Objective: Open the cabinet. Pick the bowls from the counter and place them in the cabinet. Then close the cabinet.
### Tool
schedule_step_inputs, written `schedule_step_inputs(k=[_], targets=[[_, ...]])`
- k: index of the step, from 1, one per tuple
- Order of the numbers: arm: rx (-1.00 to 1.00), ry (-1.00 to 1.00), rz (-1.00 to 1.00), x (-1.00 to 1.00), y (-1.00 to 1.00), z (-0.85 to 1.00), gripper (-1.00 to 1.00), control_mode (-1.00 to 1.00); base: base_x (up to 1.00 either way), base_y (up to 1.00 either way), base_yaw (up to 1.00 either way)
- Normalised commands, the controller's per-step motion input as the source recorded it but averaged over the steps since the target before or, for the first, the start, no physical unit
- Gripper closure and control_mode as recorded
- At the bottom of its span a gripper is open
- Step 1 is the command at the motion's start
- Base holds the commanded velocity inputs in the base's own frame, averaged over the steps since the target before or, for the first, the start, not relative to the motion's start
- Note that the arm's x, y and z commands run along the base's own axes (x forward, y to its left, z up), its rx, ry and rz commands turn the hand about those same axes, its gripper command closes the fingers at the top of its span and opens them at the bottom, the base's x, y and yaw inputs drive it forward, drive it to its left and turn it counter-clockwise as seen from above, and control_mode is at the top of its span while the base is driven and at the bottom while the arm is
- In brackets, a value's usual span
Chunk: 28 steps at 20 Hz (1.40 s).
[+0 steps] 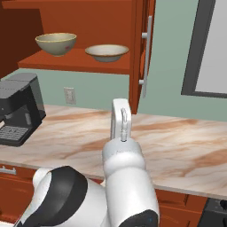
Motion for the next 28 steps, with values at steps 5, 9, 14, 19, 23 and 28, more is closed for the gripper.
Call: schedule_step_inputs(k=[5,9,14,19,23,28], targets=[[0.05,0.02,0.19,-0.07,-0.53,-0.02,-1.0,-1.0,0.0,0.0,0.0],[0.04,0.0,0.21,0.0,-0.44,-0.01,-1.0,-1.0,0.0,0.0,0.0],[0.05,0.0,0.21,0.03,-0.4,0.0,-1.0,-1.0,0.0,0.0,0.0],[0.02,0.0,0.25,0.22,-0.33,0.0,-1.0,-1.0,0.0,0.0,0.0],[0.0,-0.01,0.14,0.38,-0.18,-0.02,-1.0,-1.0,0.0,0.0,0.0],[0.0,-0.1,0.13,0.54,0.0,-0.06,-1.0,-1.0,0.0,0.0,0.0]])
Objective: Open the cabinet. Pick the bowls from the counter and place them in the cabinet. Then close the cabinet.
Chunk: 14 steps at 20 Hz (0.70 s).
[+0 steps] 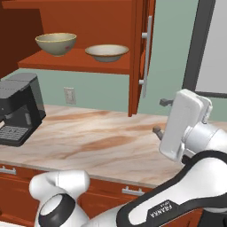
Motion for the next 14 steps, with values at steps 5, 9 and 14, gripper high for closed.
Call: schedule_step_inputs(k=[5,9,14], targets=[[0.0,-0.15,0.12,0.52,0.14,-0.29,-1.0,-1.0,0.0,0.0,0.0],[0.02,-0.22,0.09,0.42,0.27,-0.36,-1.0,-1.0,0.0,0.0,0.0],[0.03,-0.19,0.06,0.59,0.21,-0.02,-1.0,-1.0,0.0,0.0,0.0]])
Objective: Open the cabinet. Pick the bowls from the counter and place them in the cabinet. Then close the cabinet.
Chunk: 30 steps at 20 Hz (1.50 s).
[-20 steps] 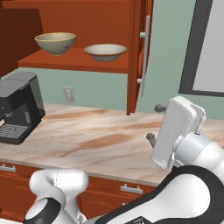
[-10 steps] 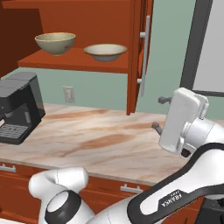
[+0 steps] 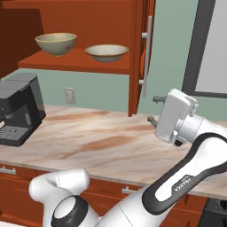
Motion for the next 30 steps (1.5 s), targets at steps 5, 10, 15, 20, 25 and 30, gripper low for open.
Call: schedule_step_inputs(k=[5,10,15,20,25,30], targets=[[0.0,-0.07,0.03,0.55,0.08,0.07,-1.0,-1.0,0.0,0.0,0.0],[0.0,0.21,0.02,0.48,0.0,0.03,-1.0,-1.0,0.0,0.0,0.0],[-0.01,0.23,0.02,0.34,0.31,0.0,-1.0,-1.0,0.0,0.0,0.0],[0.0,0.2,0.01,0.36,0.44,0.0,-1.0,-1.0,0.0,0.0,0.0],[-0.03,0.04,0.01,0.08,0.94,0.0,-1.0,-1.0,0.0,0.0,0.0],[-0.08,-0.01,0.0,0.0,1.0,0.0,-1.0,-1.0,0.0,0.0,0.0]])
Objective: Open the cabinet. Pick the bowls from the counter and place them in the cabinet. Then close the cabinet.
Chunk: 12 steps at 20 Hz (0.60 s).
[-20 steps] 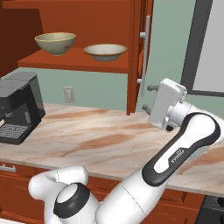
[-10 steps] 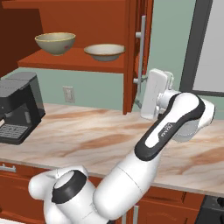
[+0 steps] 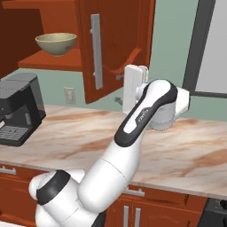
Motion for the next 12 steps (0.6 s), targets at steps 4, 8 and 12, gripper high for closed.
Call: schedule_step_inputs(k=[4,8,12], targets=[[-0.1,0.0,-0.05,0.07,1.0,0.0,-1.0,-1.0,0.0,0.0,0.0],[-0.12,0.0,-0.19,0.37,1.0,0.0,-1.0,-1.0,0.0,0.0,0.0],[-0.2,0.06,-0.46,0.97,0.85,0.09,-1.0,-1.0,0.0,0.0,0.0]])
